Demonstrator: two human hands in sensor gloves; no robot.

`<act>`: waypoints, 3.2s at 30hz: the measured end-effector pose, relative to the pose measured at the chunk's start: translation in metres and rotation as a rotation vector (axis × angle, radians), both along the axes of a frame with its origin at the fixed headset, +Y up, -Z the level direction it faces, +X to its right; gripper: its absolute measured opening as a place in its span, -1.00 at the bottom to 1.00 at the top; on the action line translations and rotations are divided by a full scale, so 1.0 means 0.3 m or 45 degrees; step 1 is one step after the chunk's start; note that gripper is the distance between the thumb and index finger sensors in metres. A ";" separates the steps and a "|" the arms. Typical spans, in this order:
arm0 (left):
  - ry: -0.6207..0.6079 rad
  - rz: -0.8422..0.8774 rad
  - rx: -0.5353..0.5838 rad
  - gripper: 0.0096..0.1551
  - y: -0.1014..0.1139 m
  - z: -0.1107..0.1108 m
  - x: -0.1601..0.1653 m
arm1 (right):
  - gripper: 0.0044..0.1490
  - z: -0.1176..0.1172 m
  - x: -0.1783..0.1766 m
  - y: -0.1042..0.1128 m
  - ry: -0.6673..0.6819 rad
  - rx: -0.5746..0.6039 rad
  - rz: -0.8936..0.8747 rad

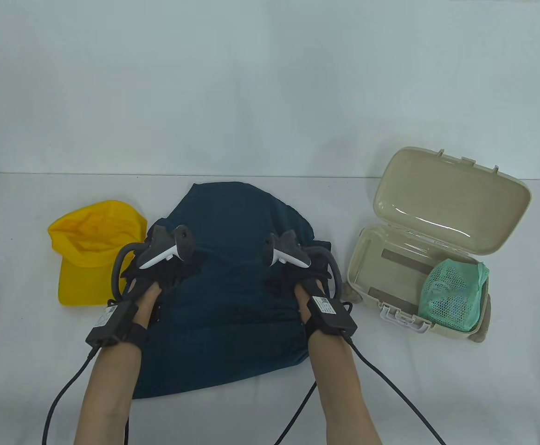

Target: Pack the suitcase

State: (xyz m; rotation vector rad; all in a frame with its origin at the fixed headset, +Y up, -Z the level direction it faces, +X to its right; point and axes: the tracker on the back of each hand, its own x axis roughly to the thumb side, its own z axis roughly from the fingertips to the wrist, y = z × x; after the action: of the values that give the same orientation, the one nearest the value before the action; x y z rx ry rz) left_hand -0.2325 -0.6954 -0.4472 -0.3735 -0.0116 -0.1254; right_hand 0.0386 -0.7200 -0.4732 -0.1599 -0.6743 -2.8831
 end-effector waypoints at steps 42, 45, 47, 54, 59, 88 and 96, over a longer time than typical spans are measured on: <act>-0.443 -0.720 -0.414 -0.04 -0.200 0.575 0.005 | -0.11 0.539 0.209 -0.091 0.564 0.280 0.208; -0.472 -0.723 -0.375 -0.10 -0.201 0.582 0.007 | -0.14 0.556 0.200 -0.104 0.614 0.342 0.270; -0.493 -0.738 -0.339 -0.22 -0.202 0.586 0.015 | -0.19 0.568 0.191 -0.108 0.641 0.367 0.282; -0.523 -0.755 -0.258 -0.51 -0.206 0.570 0.021 | -0.30 0.581 0.176 -0.113 0.673 0.413 0.323; -0.471 -0.656 -0.256 -0.55 -0.197 0.544 -0.001 | -0.37 0.556 0.166 -0.085 0.629 0.354 0.319; -0.164 -0.333 0.465 -0.57 0.565 0.480 -0.135 | -0.42 0.487 0.295 0.444 0.344 0.249 -0.545; -0.080 -0.516 0.521 -0.56 0.561 0.211 -0.029 | -0.39 0.354 0.310 0.394 0.142 0.074 -0.480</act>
State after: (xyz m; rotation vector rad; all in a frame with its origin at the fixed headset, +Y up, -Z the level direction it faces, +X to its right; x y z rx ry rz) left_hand -0.2411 -0.5272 -0.3838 0.0422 0.0282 -0.5316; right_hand 0.1315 -0.6017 -0.3671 -0.4850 -0.5934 -3.2137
